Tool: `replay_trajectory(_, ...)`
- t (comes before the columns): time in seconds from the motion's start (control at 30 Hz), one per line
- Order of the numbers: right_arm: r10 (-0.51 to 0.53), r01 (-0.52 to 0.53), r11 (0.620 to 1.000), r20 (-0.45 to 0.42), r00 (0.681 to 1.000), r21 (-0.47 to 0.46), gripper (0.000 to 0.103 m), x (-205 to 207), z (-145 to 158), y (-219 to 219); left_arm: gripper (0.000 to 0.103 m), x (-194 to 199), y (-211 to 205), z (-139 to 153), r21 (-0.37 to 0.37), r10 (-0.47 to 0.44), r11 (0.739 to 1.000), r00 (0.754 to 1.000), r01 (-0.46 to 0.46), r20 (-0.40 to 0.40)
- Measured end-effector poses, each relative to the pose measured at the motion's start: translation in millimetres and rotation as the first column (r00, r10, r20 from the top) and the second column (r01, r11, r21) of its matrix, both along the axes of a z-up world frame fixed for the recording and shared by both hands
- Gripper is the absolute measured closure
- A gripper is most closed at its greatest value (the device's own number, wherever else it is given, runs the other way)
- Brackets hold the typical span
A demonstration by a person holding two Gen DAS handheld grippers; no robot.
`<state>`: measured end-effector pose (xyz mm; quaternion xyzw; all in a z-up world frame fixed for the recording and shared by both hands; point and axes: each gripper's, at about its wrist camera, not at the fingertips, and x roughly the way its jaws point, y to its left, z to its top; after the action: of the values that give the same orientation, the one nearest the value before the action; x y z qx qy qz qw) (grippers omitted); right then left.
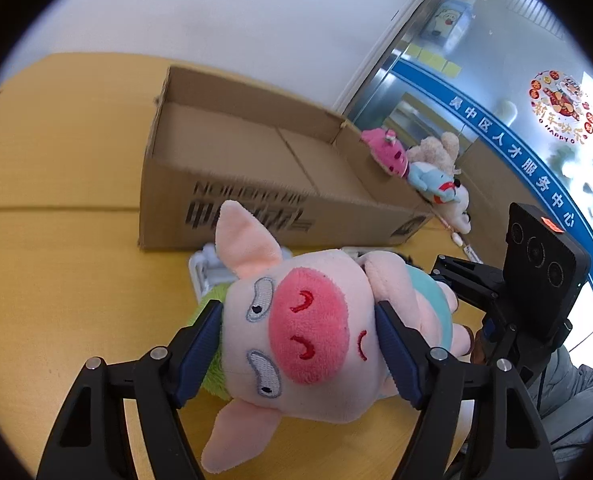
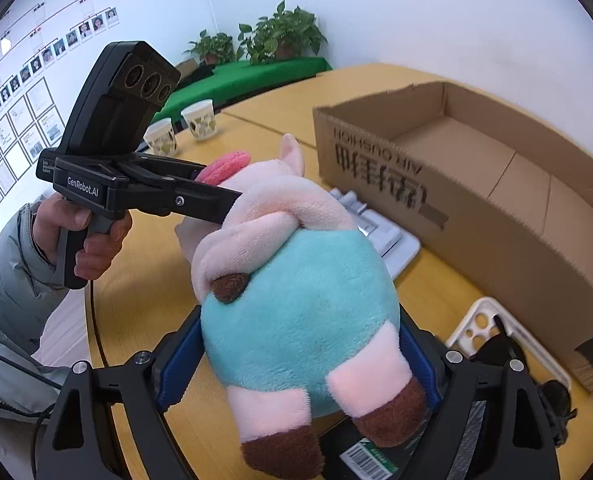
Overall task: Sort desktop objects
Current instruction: 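Carry the pig plush with both tools and lower it into the cardboard box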
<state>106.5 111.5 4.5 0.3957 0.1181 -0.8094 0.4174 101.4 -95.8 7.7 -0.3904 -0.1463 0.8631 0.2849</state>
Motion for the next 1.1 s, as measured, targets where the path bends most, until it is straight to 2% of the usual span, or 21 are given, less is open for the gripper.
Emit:
replay_trajectory(0.13,-0.005,0.003,1.0,-0.07,0.998,-0.026,0.017,-9.7,31.5,8.4,0.028,-12.5,7.5,37.2,-0.002,0.01,1.0,0.996,-0.01,-0.093)
replay_trajectory(0.3,0.002,-0.006,1.0,-0.175,0.985,-0.026,0.017,-31.0,85.3,22.8,0.028,-37.8,19.2,88.2,0.003,0.023,1.0,0.973,-0.022,-0.229)
replay_trajectory(0.53,0.037,-0.036,0.999,-0.315,0.948,0.01,0.017,-85.6,162.2,34.1,0.028,-87.2,25.7,145.7,0.027,0.036,0.999,0.936,-0.028,-0.351)
replay_trajectory(0.7,0.048,-0.048,0.999,-0.377,0.925,0.01,0.017,-127.3,197.8,38.2,0.028,-126.1,26.8,174.7,0.012,0.041,0.999,0.914,-0.039,-0.405)
replay_trajectory(0.83,0.056,-0.055,0.998,-0.404,0.913,0.013,0.017,-165.3,211.9,36.9,0.028,-153.2,22.1,183.1,0.002,0.058,0.998,0.903,-0.063,-0.426)
replay_trajectory(0.97,0.081,-0.074,0.997,-0.417,0.905,0.034,0.017,-204.9,212.3,29.8,0.028,-183.0,15.1,174.3,-0.002,0.086,0.995,0.9,-0.096,-0.428)
replay_trajectory(1.1,0.103,-0.085,0.994,-0.404,0.909,0.063,0.017,-246.9,194.5,16.3,0.028,-223.5,6.8,145.8,0.006,0.124,0.991,0.926,-0.13,-0.358)
